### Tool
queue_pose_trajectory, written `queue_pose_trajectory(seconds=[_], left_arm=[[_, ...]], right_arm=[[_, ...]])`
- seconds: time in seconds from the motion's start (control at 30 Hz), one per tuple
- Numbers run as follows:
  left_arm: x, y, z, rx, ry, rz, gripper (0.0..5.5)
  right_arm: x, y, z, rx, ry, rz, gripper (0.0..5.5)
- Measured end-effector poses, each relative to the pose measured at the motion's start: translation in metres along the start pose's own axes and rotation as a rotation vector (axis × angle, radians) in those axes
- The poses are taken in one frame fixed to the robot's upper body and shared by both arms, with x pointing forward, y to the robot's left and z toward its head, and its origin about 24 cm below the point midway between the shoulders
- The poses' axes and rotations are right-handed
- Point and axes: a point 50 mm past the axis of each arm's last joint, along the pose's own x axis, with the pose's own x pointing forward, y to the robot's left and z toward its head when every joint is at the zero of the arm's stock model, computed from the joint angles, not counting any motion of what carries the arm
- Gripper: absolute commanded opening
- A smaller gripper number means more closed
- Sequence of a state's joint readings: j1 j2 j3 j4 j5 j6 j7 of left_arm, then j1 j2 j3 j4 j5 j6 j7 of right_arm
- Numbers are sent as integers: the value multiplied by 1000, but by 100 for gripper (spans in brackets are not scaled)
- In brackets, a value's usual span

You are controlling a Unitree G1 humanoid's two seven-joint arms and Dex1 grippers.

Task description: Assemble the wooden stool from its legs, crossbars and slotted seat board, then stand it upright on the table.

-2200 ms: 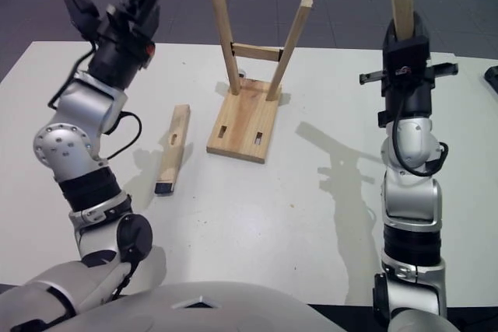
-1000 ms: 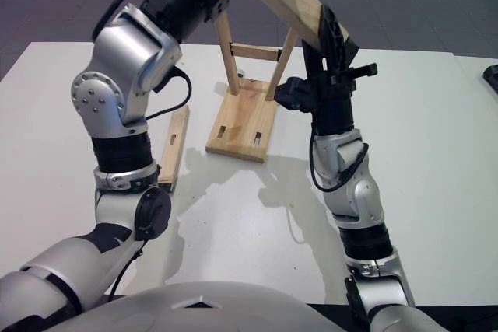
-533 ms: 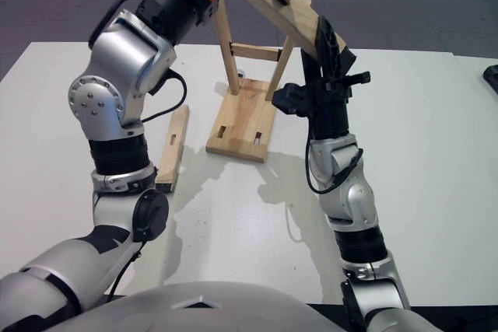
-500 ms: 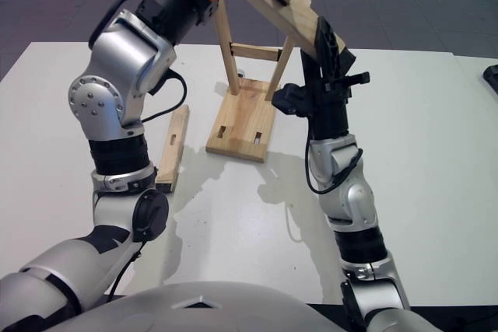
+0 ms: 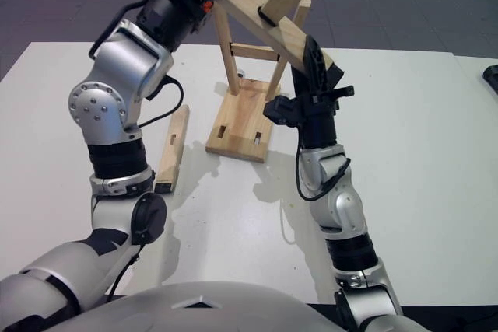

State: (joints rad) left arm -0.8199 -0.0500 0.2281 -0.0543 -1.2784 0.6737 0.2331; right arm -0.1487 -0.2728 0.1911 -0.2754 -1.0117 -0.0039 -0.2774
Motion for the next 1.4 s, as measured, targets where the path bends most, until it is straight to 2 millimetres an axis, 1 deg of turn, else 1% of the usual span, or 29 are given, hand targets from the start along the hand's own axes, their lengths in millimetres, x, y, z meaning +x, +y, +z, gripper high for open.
queue_pose_trajectory(seconds=[0.13,0.17,0.3,0.33,0.5,0.6,0.67,0.7,0.8,0.87,0.97,1.03,1.07,1.1,1.17,1.23,1.27,1.33,1.4], left_arm=[[0,2,0,13,-6,10,106],[-1,3,0,18,-8,13,106],[-3,9,-2,40,-20,29,105],[-3,9,-2,46,-22,31,105],[-4,14,-2,73,-35,46,105],[-5,18,0,133,-48,65,105],[-7,23,7,194,-82,88,105],[-10,26,15,242,-112,111,104],[-24,40,36,290,-195,175,104],[-31,44,45,299,-233,189,104],[-37,47,47,312,-233,205,104],[-45,54,45,322,-207,238,104],[-48,56,44,329,-197,251,104],[-55,60,43,347,-176,284,104],[-66,64,43,398,-145,339,104],[-76,65,43,490,-98,403,104],[-78,65,42,508,-82,418,104],[-80,61,38,530,-56,424,104],[-79,60,31,533,-17,419,104]], right_arm=[[0,1,0,-5,-1,2,103],[0,1,0,-7,0,5,140],[0,4,0,-4,2,13,196],[0,4,-1,-5,3,15,221],[1,6,0,-10,0,24,312],[-1,12,0,-1,-47,88,362],[-6,17,-1,12,-84,153,394],[-10,18,-2,44,-100,176,409],[-19,13,-11,148,-114,232,456],[-21,7,-22,296,-36,271,486],[-19,2,-35,513,100,287,537],[-18,0,-48,686,235,288,540],[-18,0,-53,729,282,297,540],[-20,4,-61,781,373,329,540],[-28,15,-68,862,512,397,540],[-41,31,-66,961,639,500,540],[-48,36,-62,992,667,546,540],[-61,46,-51,1048,693,653,540],[-66,49,-45,1047,681,725,540]])
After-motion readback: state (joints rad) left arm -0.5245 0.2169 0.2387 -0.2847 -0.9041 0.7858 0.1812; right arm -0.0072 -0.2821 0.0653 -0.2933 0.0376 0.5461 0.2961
